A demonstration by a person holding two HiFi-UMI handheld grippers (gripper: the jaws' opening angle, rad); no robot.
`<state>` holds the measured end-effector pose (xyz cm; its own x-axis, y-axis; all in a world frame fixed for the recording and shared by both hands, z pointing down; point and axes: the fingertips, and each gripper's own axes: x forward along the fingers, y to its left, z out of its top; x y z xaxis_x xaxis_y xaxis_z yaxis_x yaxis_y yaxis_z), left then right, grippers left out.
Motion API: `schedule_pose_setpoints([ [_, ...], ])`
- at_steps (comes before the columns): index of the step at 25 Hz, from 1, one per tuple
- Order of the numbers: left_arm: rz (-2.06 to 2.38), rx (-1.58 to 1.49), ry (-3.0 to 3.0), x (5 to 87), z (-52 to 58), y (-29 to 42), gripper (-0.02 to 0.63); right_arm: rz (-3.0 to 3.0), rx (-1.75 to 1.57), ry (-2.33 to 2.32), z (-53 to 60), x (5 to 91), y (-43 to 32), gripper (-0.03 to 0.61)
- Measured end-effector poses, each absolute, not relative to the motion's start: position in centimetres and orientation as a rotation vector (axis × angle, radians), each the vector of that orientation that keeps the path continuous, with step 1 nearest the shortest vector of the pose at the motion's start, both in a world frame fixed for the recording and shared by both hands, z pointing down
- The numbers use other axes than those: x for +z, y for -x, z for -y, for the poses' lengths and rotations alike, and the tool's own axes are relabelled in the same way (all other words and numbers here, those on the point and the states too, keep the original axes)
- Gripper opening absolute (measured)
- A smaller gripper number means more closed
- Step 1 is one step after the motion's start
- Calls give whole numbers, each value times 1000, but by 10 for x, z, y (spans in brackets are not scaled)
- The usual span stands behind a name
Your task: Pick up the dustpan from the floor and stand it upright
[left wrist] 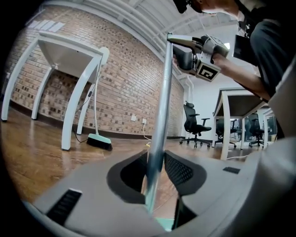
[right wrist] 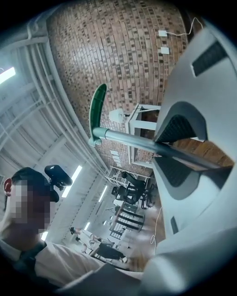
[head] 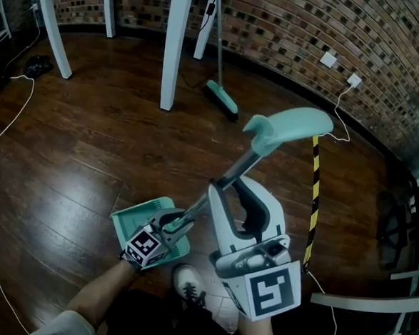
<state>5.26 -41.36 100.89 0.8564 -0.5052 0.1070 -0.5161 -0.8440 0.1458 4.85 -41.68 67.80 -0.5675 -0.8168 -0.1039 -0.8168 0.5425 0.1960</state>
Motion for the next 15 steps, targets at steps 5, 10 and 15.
schedule_pose_setpoints([
  [5, 821, 154, -2833, 1011, 403, -49, 179, -2803, 349, 1459, 408, 676, -51, 114],
  [10, 901, 224, -2827, 1006, 397, -9, 178, -2755, 416, 1496, 408, 671, -59, 112],
  [15, 1043, 63, -2804, 952, 415, 48, 176, -2773, 467, 1524, 405, 667, -66, 115],
])
